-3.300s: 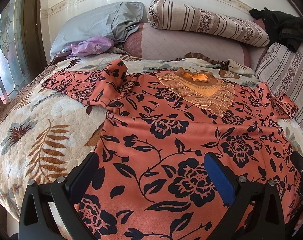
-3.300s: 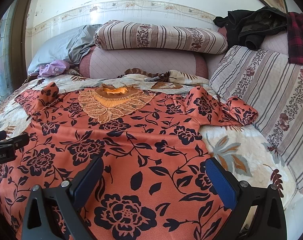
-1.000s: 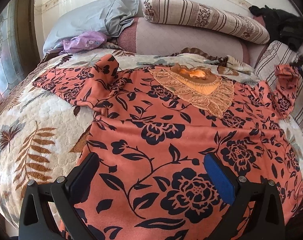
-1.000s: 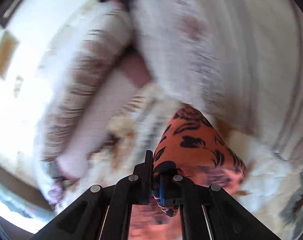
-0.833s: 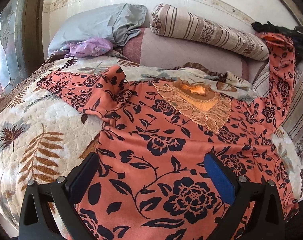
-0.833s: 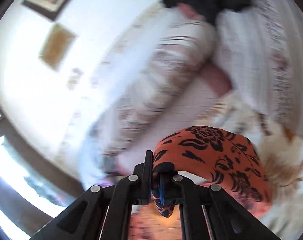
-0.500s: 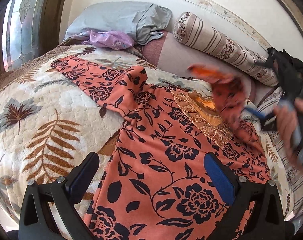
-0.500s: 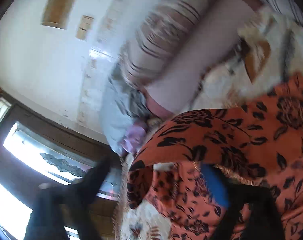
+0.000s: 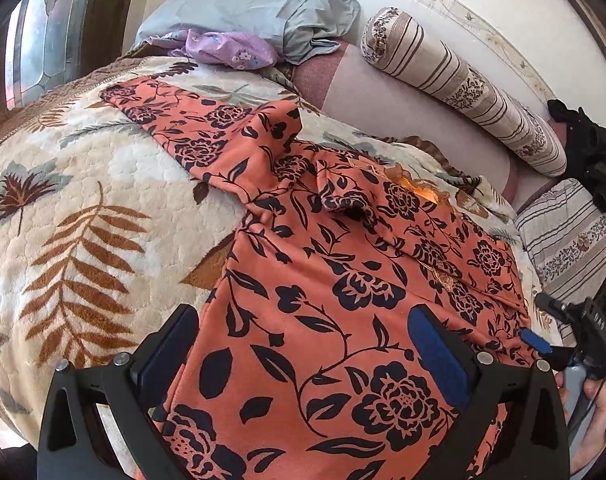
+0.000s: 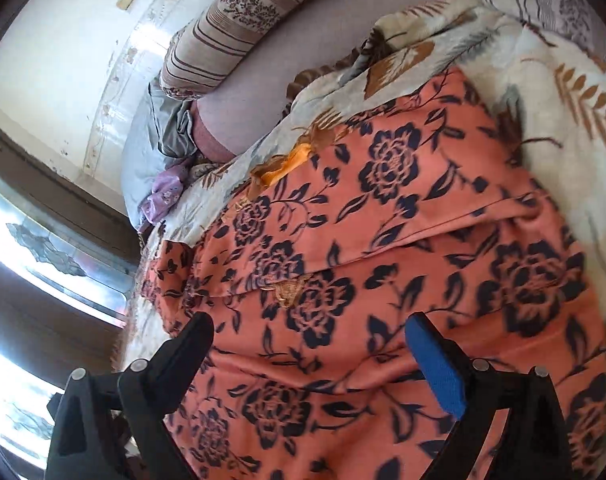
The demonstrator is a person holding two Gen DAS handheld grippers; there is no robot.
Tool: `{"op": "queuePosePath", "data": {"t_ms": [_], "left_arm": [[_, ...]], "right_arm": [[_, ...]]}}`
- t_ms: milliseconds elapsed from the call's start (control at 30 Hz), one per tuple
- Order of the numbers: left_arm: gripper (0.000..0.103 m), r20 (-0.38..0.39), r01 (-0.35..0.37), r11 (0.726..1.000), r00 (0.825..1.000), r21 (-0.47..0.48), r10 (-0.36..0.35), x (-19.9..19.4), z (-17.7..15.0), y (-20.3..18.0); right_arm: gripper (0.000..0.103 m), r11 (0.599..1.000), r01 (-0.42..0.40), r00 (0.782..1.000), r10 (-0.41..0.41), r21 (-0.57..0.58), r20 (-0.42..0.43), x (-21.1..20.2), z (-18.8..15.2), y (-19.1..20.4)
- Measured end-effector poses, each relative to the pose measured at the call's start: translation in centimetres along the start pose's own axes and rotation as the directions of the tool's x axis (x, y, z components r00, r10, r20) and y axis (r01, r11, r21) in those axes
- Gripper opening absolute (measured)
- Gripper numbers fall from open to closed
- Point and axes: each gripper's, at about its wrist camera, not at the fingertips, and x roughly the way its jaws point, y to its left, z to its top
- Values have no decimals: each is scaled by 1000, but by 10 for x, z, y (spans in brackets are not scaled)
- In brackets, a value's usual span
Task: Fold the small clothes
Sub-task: 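Lay the held sleeve across the blouse body and open the right gripper, then grasp the blouse side edge with the left gripper and fold it inward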
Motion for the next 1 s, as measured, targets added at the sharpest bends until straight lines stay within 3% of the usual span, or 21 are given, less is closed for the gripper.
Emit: {"op": "queuePosePath", "data": {"t_ms": [100,167,267,367,500,600,833,900,967,1000], "left_arm": [[103,-29,130,984,991,-123,-134,0,15,2],[103,-33,218,943,972,-250,-234,8,32,1],[103,-34,284,879,947,-382,-321,34,61,-5],[103,-88,244,843,942,-480,-323,73,79,-9],[102,-157,127,788,949,-602,-272,120,85,3],[97,-168,84,739,951,-668,-260,137,82,10],[92,-167,120,740,939,-662,-301,148,90,-9],[81,-178,122,732,931,-670,-318,153,90,-10],[49,-214,111,722,914,-683,-344,162,88,-10],[41,-236,99,723,907,-683,-348,167,87,-9]], "right_arm": [[98,999,36,999,-36,18,-14,7,-14,-26],[99,998,65,997,-64,-17,39,8,-18,-16],[100,967,186,983,-184,-176,28,20,-27,4],[100,955,208,978,-209,-212,16,21,-29,7],[99,996,86,996,-86,-26,12,11,-21,-15],[99,997,13,1000,-14,76,9,6,-16,-30],[99,996,18,1000,-18,90,-2,6,-11,-26],[99,995,14,1000,-14,95,-1,4,-11,-27],[99,995,11,1000,-11,99,0,5,-11,-28],[99,995,12,1000,-12,99,1,5,-11,-28]]}}
